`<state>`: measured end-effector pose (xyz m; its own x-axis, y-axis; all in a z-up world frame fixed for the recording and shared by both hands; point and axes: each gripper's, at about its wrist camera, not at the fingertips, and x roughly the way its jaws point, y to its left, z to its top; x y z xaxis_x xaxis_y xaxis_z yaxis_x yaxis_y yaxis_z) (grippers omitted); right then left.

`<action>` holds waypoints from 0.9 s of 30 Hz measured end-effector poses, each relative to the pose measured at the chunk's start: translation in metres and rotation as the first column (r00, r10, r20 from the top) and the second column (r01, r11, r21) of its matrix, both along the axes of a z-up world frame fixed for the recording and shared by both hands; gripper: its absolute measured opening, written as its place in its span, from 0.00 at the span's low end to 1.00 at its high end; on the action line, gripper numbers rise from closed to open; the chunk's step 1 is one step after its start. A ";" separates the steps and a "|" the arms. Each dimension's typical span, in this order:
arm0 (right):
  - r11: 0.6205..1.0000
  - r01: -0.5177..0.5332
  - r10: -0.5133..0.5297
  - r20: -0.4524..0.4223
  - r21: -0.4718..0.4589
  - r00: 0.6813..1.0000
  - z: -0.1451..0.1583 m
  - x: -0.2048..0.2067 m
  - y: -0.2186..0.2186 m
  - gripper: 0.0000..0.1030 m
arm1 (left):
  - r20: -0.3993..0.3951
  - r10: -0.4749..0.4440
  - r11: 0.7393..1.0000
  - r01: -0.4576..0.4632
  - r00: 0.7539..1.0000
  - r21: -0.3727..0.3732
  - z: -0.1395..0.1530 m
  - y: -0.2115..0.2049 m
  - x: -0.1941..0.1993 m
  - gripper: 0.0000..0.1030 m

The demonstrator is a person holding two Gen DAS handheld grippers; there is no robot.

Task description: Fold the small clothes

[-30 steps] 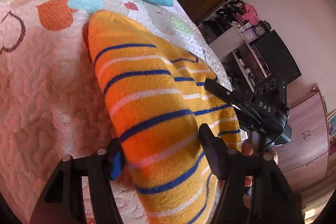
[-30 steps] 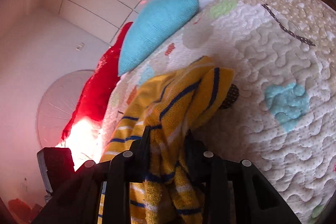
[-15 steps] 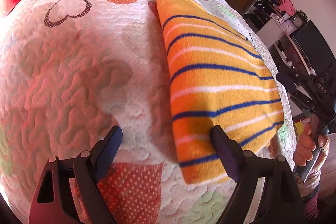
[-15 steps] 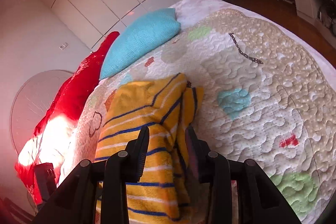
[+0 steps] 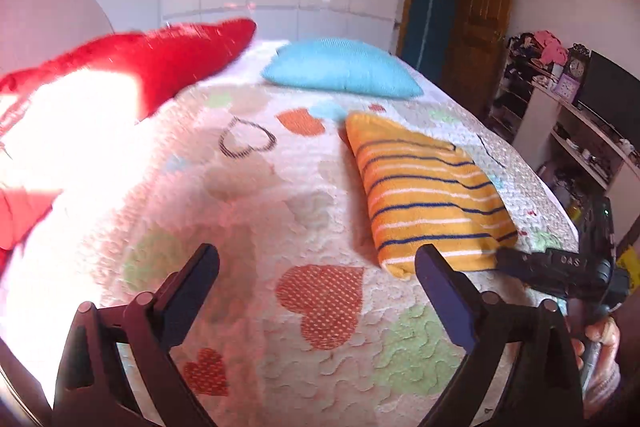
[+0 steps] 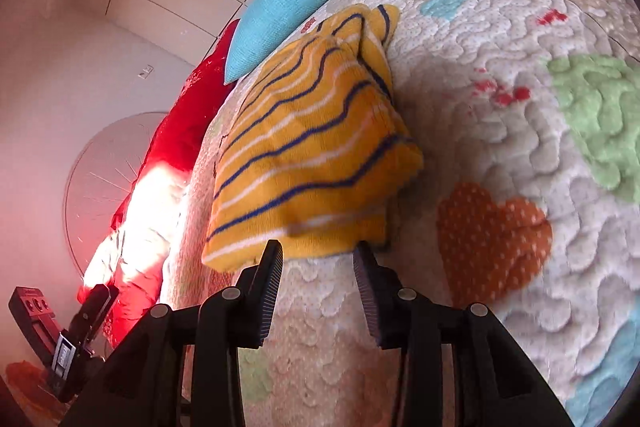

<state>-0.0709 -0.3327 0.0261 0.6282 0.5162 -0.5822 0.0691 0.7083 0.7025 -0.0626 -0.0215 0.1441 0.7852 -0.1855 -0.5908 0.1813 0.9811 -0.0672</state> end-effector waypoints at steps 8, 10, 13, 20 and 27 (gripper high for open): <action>0.968 0.085 -0.062 0.106 -0.234 0.992 0.035 -0.053 0.016 0.45 | 0.132 0.110 0.994 -0.109 0.985 -0.011 0.029 0.017 -0.049 1.00; 0.965 0.076 -0.046 0.124 -0.251 0.991 0.050 -0.041 0.021 0.45 | 0.100 0.099 0.994 -0.095 0.990 -0.046 0.029 0.021 -0.058 1.00; 0.953 0.064 -0.018 0.157 -0.297 0.987 0.070 -0.017 0.042 0.45 | 0.135 0.143 0.989 -0.135 0.980 -0.067 0.031 0.027 -0.069 1.00; 0.908 -0.029 0.053 0.048 -0.417 0.997 0.044 0.069 0.110 0.45 | 0.222 0.295 0.955 -0.293 0.929 -0.042 0.038 0.047 -0.081 1.00; 0.918 -0.127 0.140 0.008 -0.375 0.990 0.018 0.022 0.129 0.51 | 0.273 0.321 0.946 -0.321 0.907 -0.044 0.040 0.065 -0.099 1.00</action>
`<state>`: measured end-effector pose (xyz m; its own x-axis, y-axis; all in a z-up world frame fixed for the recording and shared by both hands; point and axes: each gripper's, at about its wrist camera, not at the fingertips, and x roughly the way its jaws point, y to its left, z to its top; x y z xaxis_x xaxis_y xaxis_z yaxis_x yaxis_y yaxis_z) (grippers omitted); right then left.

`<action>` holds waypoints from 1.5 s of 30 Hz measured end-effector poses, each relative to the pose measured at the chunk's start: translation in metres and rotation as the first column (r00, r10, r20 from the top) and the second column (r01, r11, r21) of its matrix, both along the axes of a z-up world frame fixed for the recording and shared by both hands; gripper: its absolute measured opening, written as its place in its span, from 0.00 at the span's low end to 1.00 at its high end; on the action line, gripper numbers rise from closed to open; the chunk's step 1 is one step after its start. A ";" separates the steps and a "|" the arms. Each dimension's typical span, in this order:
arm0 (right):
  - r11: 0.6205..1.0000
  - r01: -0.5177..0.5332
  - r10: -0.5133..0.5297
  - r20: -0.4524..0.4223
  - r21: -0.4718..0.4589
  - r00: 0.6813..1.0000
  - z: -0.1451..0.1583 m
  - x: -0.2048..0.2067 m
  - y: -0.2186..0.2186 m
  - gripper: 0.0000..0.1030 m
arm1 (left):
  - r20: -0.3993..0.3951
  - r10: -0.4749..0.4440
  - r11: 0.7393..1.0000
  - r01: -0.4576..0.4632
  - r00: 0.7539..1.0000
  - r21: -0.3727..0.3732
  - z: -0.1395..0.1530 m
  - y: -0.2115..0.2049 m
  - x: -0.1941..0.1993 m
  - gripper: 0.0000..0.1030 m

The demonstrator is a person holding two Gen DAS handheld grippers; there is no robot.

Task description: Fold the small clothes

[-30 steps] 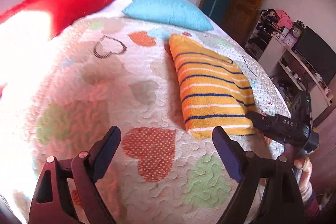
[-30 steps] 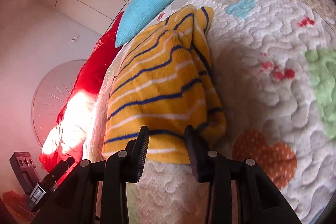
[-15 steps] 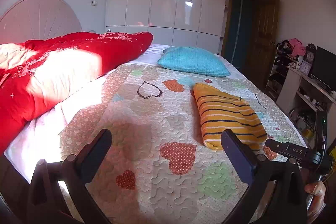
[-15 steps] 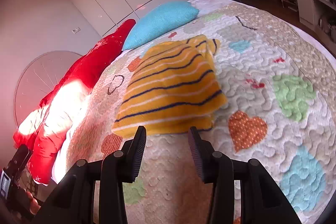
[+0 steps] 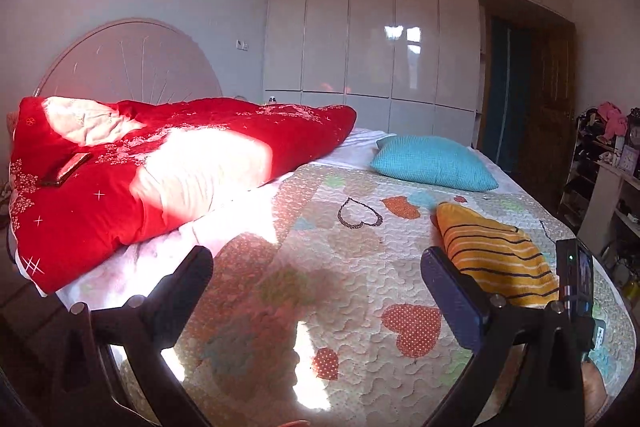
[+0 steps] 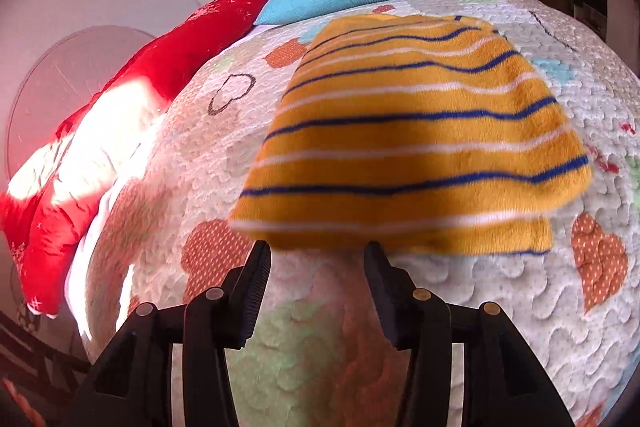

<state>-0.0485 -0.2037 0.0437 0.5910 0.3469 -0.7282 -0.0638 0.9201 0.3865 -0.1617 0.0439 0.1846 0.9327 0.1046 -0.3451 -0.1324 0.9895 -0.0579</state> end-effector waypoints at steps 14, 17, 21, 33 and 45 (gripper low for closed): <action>0.946 0.288 -0.265 0.158 -0.149 0.951 0.034 -0.098 -0.079 0.65 | -0.155 -0.155 0.988 0.151 0.976 -0.039 -0.018 -0.064 0.015 1.00; 0.939 0.296 -0.268 0.169 -0.174 0.948 0.036 -0.102 -0.084 0.68 | -0.182 -0.153 0.988 0.157 0.971 0.007 -0.023 -0.076 0.018 1.00; 0.936 0.291 -0.263 0.157 -0.200 0.952 0.031 -0.103 -0.082 0.68 | -0.235 -0.170 0.983 0.180 0.957 0.020 -0.033 -0.083 0.023 1.00; 0.924 0.278 -0.248 0.144 -0.261 0.958 0.021 -0.099 -0.069 0.72 | -0.412 -0.207 0.975 0.223 0.888 -0.008 -0.076 -0.089 0.038 1.00; 0.912 0.258 -0.227 0.134 -0.318 0.965 0.015 -0.096 -0.059 0.73 | -0.454 -0.181 0.978 0.208 0.872 0.009 -0.086 -0.088 0.041 1.00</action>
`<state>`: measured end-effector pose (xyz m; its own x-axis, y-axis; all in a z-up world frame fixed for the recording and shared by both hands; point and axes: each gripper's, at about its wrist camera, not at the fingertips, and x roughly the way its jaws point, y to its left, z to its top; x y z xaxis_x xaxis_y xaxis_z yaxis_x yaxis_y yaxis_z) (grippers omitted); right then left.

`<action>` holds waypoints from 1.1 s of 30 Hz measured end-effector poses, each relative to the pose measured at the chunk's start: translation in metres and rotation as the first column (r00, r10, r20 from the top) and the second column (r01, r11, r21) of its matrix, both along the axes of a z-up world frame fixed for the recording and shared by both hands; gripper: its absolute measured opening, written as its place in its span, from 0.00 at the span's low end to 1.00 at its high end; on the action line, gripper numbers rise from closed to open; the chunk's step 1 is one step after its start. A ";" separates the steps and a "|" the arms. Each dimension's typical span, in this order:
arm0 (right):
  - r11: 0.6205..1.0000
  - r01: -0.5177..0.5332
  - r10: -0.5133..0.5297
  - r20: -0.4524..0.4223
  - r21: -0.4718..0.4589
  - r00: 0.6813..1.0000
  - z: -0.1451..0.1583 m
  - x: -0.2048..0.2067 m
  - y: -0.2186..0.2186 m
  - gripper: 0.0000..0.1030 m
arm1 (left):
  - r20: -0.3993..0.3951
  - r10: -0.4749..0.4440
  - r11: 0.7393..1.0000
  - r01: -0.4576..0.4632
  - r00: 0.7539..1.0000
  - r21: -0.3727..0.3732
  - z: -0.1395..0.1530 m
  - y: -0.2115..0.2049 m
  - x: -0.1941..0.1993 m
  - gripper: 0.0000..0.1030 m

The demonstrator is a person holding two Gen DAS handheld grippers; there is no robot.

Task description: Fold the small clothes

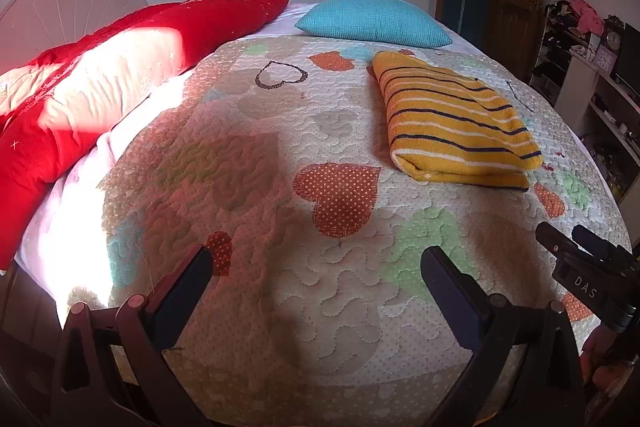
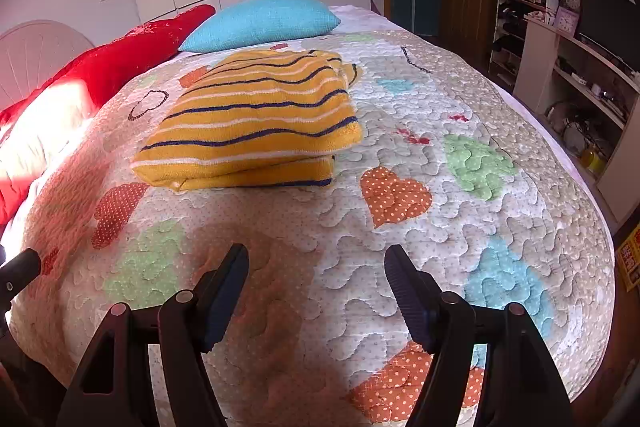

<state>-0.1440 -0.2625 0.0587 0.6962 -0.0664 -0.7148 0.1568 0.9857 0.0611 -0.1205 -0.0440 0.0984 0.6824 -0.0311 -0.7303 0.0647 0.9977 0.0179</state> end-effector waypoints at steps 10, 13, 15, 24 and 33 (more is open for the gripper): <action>1.000 0.019 -0.019 -0.016 -0.007 1.000 -0.005 0.000 -0.004 0.74 | -0.019 -0.006 1.000 0.006 1.000 0.013 -0.006 -0.001 0.001 1.00; 1.000 0.020 -0.020 -0.019 -0.007 1.000 -0.006 0.000 -0.003 0.74 | -0.024 -0.005 1.000 0.005 1.000 0.016 -0.008 -0.001 0.002 1.00; 1.000 0.017 -0.018 -0.020 -0.009 1.000 -0.007 0.001 -0.002 0.74 | -0.027 -0.005 1.000 0.006 1.000 0.019 -0.009 -0.002 0.002 1.00; 0.999 0.028 -0.029 -0.019 -0.014 0.999 -0.008 0.000 -0.002 0.75 | -0.049 -0.009 1.000 0.009 0.999 0.008 -0.013 -0.001 0.004 1.00; 0.999 0.034 -0.034 -0.029 -0.013 0.999 -0.011 0.001 -0.003 0.75 | -0.080 -0.021 1.000 0.021 0.997 -0.001 -0.020 -0.003 0.005 1.00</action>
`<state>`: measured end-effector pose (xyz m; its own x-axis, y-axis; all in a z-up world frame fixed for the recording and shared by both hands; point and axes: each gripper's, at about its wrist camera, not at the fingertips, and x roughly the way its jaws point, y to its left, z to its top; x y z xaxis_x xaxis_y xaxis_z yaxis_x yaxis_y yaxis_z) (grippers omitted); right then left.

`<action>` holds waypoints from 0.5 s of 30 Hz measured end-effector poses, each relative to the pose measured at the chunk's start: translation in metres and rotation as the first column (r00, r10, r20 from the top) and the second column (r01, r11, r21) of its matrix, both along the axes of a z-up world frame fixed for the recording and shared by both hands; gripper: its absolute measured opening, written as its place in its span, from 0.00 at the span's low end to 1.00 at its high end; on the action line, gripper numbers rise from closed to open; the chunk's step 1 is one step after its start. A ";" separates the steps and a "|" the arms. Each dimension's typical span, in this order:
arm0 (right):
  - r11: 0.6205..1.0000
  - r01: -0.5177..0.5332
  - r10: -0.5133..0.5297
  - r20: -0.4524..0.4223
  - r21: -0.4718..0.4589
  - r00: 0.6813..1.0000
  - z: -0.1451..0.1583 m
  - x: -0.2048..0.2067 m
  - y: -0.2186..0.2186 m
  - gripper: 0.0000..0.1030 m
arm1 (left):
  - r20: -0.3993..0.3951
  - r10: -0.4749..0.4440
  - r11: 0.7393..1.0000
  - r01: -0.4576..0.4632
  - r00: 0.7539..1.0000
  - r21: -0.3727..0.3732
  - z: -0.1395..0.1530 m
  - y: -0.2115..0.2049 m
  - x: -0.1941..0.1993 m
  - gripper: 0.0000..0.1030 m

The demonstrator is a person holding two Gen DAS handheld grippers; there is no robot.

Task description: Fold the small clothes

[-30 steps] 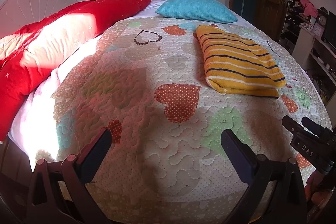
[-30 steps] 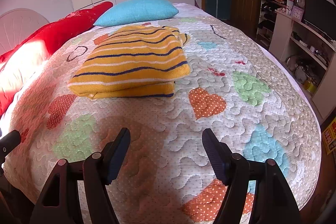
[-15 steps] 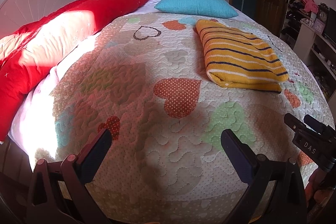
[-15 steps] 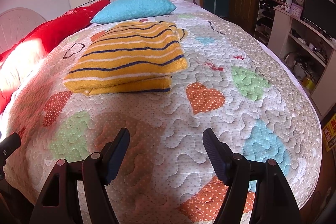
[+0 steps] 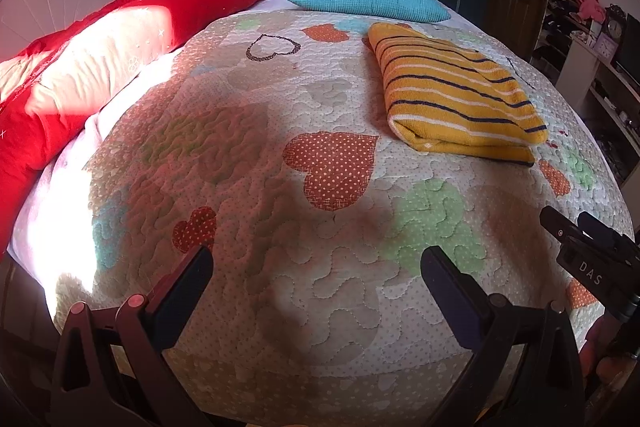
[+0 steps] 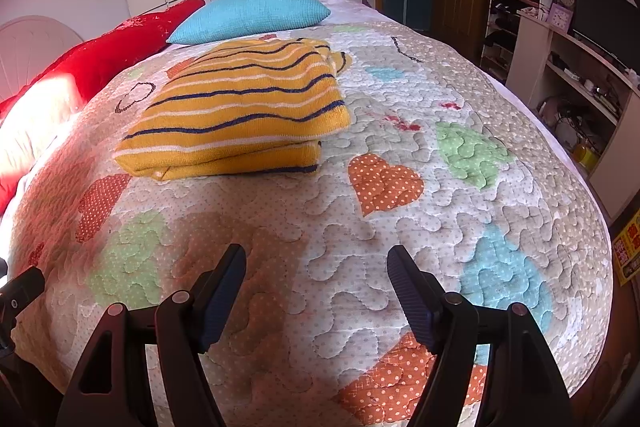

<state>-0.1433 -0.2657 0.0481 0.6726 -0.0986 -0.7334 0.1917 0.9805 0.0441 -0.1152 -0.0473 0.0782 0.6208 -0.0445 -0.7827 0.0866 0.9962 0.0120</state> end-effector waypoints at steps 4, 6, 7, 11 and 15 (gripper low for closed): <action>1.000 0.000 0.000 -0.001 0.000 1.000 0.000 0.000 0.001 0.76 | -0.009 -0.002 1.000 0.002 1.000 -0.002 -0.002 0.000 0.000 1.00; 1.000 0.001 -0.001 -0.001 0.000 1.000 0.000 0.000 0.001 0.76 | -0.017 -0.003 1.000 0.003 1.000 -0.004 -0.003 0.000 0.001 1.00; 1.000 0.000 0.000 -0.002 0.000 1.000 0.000 0.000 0.001 0.76 | -0.021 -0.004 1.000 0.004 1.000 -0.006 -0.003 0.000 0.001 1.00; 1.000 0.000 0.000 -0.002 0.003 1.000 -0.001 0.000 0.001 0.76 | -0.029 -0.007 1.000 0.007 1.000 -0.009 -0.005 -0.001 0.001 1.00; 1.000 -0.003 0.003 -0.002 0.000 1.000 -0.001 0.001 0.002 0.76 | -0.032 -0.008 1.000 0.008 0.999 -0.015 -0.005 -0.001 0.002 1.00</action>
